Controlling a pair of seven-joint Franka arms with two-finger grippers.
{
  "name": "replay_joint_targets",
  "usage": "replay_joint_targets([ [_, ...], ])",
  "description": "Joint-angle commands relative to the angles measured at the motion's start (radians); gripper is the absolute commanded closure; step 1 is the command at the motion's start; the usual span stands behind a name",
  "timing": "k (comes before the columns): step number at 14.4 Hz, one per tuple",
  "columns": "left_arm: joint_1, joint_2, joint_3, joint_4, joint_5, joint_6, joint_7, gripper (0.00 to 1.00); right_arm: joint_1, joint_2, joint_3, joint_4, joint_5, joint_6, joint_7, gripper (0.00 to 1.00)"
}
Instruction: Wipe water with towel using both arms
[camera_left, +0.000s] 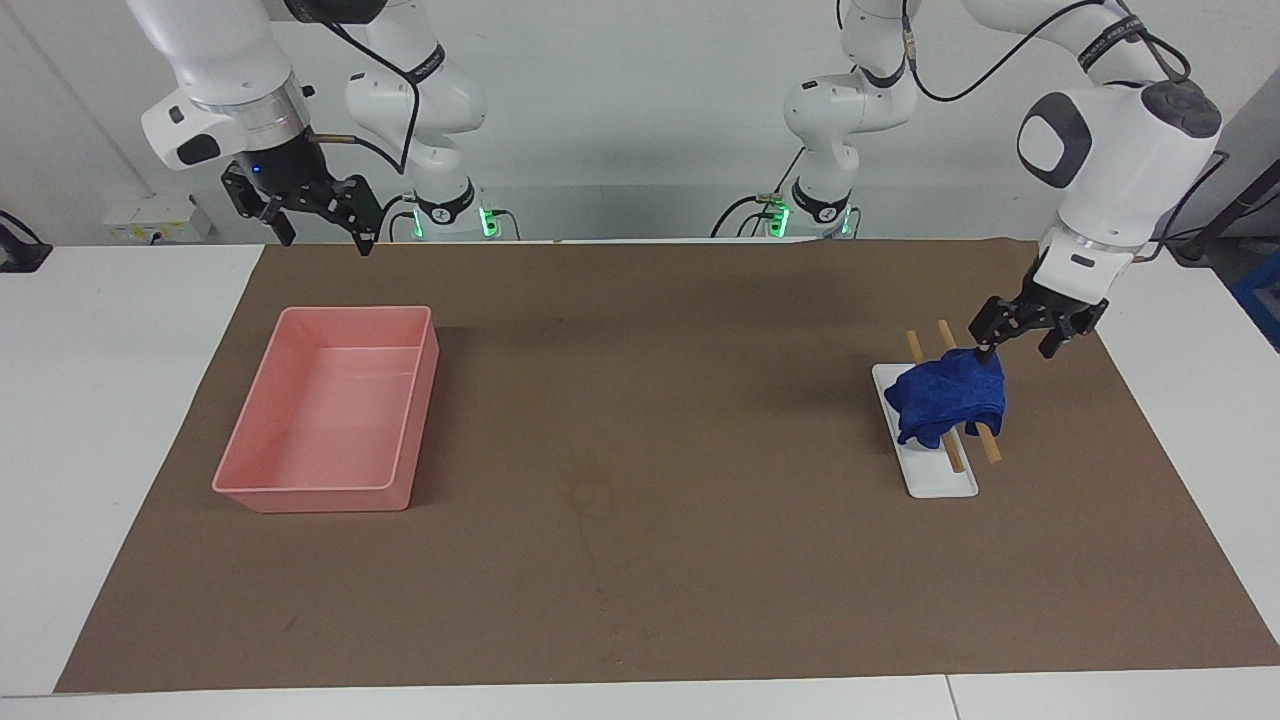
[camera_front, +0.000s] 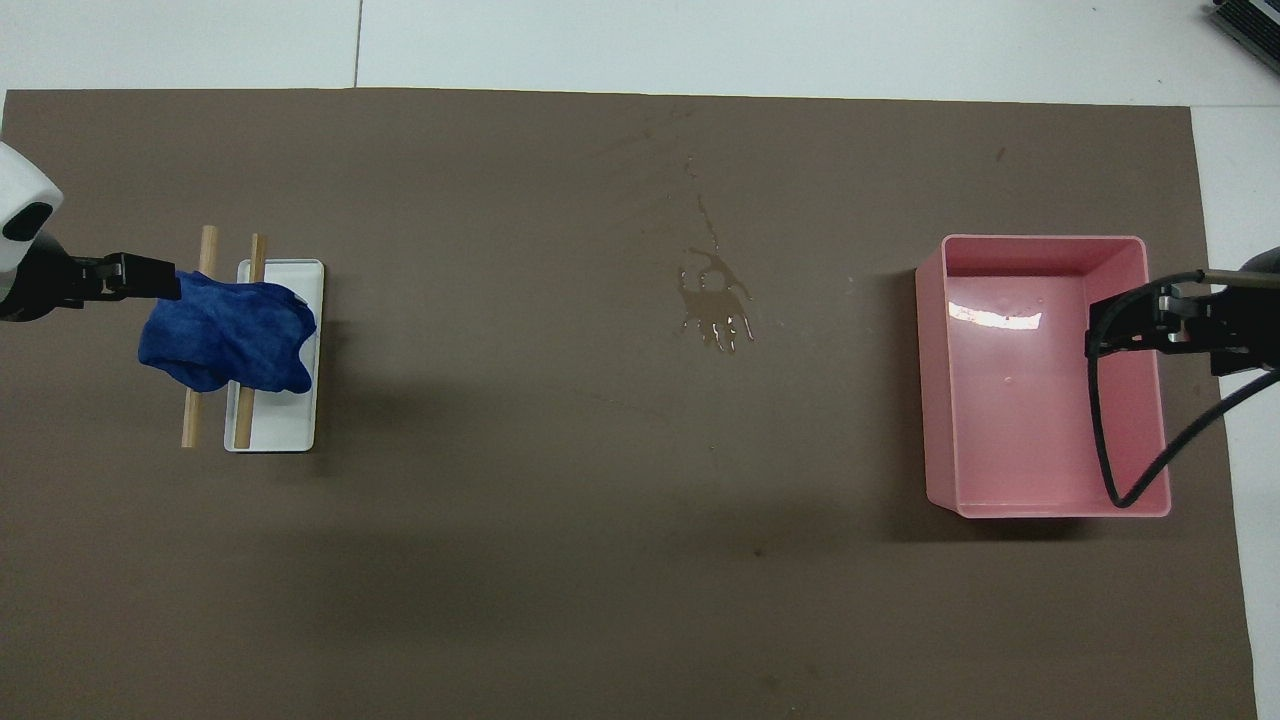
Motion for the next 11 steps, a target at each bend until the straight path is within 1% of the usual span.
replay_joint_targets([
  [1, 0.028, 0.000, -0.010, -0.072, -0.008, 0.085, -0.045, 0.00, -0.011, -0.014, 0.005, -0.008, -0.001, -0.004, 0.004, 0.00],
  [2, 0.028, 0.020, -0.010, -0.072, -0.011, 0.104, -0.056, 0.00, -0.011, -0.014, 0.005, -0.008, -0.001, -0.004, 0.006, 0.00],
  [4, 0.028, 0.029, -0.010, -0.076, -0.037, 0.107, -0.056, 0.00, -0.011, -0.014, 0.005, -0.008, -0.001, -0.004, 0.004, 0.00],
  [5, 0.026, 0.028, -0.010, -0.091, -0.065, 0.113, -0.059, 0.00, -0.011, -0.014, 0.005, -0.008, -0.002, -0.004, 0.004, 0.00],
  [7, 0.026, 0.017, -0.010, -0.140, -0.077, 0.147, -0.056, 0.00, -0.011, -0.014, 0.005, -0.008, -0.001, -0.004, 0.004, 0.00],
  [9, 0.025, 0.016, -0.010, -0.143, -0.080, 0.147, -0.056, 0.01, -0.011, -0.014, 0.005, -0.008, -0.002, -0.004, 0.004, 0.00],
  [10, 0.025, 0.014, -0.010, -0.145, -0.080, 0.139, -0.056, 0.08, -0.011, -0.014, 0.005, -0.008, -0.001, -0.004, 0.004, 0.00],
  [11, 0.022, 0.014, -0.011, -0.145, -0.082, 0.135, -0.058, 0.25, -0.011, -0.014, 0.005, -0.008, -0.001, -0.004, 0.004, 0.00],
])
